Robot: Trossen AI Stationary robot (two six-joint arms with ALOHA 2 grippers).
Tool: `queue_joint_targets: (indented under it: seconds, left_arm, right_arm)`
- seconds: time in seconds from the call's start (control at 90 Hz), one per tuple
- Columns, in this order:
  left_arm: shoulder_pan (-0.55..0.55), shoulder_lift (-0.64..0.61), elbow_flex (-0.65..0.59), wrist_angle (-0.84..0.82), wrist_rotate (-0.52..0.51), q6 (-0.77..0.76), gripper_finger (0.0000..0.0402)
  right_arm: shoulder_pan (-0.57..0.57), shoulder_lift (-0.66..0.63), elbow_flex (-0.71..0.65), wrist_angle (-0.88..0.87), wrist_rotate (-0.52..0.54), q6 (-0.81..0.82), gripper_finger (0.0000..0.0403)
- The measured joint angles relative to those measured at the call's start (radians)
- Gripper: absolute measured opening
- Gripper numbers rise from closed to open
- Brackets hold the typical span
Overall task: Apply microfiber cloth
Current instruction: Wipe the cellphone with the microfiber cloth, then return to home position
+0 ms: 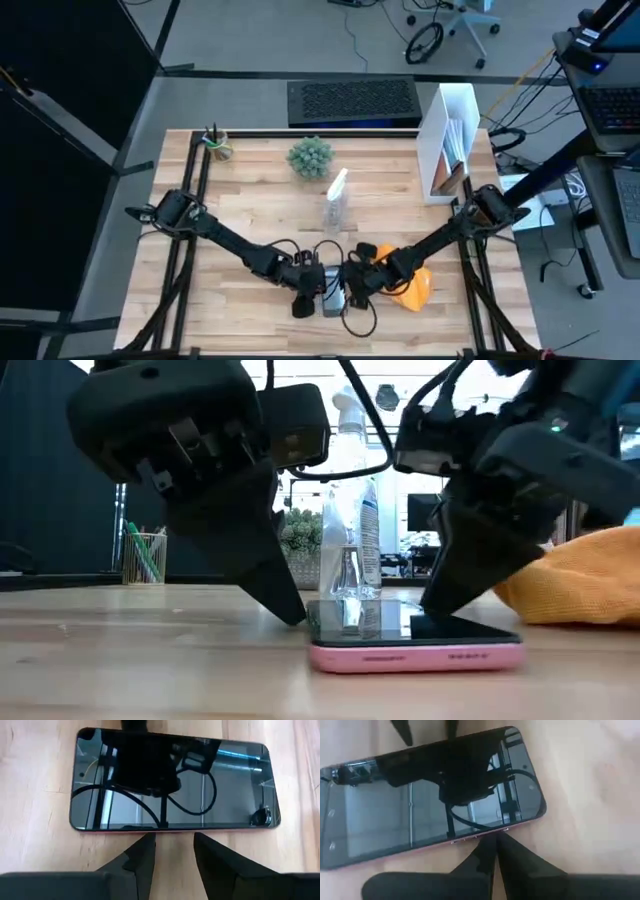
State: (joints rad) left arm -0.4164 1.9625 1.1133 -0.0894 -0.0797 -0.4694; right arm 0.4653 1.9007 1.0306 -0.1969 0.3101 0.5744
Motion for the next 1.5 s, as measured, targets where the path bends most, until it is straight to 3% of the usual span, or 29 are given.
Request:
queue_joint_targets:
  seconds: [0.2, 0.433, 0.5, 0.633, 0.833, 0.967, 1.122, 1.244, 1.411, 1.5]
  left_arm:
    - [0.005, -0.1, 0.0, -0.058, -0.033, 0.051, 0.011]
    - [0.012, -0.353, -0.007, -0.205, -0.168, 0.21, 0.0016]
    - [0.016, -0.429, -0.037, -0.204, -0.196, 0.244, 0.0006]
    - [0.028, -0.576, -0.149, -0.201, -0.229, 0.267, 0.0006]
    - [0.064, -0.809, -0.412, -0.094, -0.261, 0.317, 0.0003]
    - [0.082, -0.93, -0.516, -0.128, -0.323, 0.273, 0.0004]
    - [0.086, -0.974, -0.55, -0.132, -0.32, 0.156, 0.0004]
    - [0.088, -0.974, -0.576, -0.104, -0.315, 0.181, 0.0004]
    - [0.089, -1.02, -0.681, 0.087, -0.234, 0.221, 0.0004]
    - [0.089, -1.078, -0.758, 0.209, -0.177, 0.244, 0.0004]
  right_arm:
    - [-0.002, -0.137, -0.001, -0.062, 0.0, -0.046, 0.0004]
    - [-0.023, -0.429, 0.0, -0.239, 0.007, -0.16, 0.0001]
    - [-0.035, -0.508, -0.02, -0.247, 0.008, -0.195, 0.0001]
    - [-0.055, -0.682, -0.13, -0.177, 0.0, -0.251, 0.0]
    - [-0.083, -0.973, -0.416, 0.016, -0.006, -0.271, 0.0]
    - [-0.095, -1.138, -0.537, -0.026, 0.033, -0.26, 0.0]
    - [-0.09, -1.246, -0.606, -0.023, 0.022, -0.195, 0.0]
    - [-0.104, -1.319, -0.683, 0.091, 0.022, -0.287, 0.0]
    - [-0.161, -1.466, -0.817, 0.256, -0.112, -0.372, 0.0]
    - [-0.206, -1.554, -0.872, 0.255, -0.105, -0.376, 0.0]
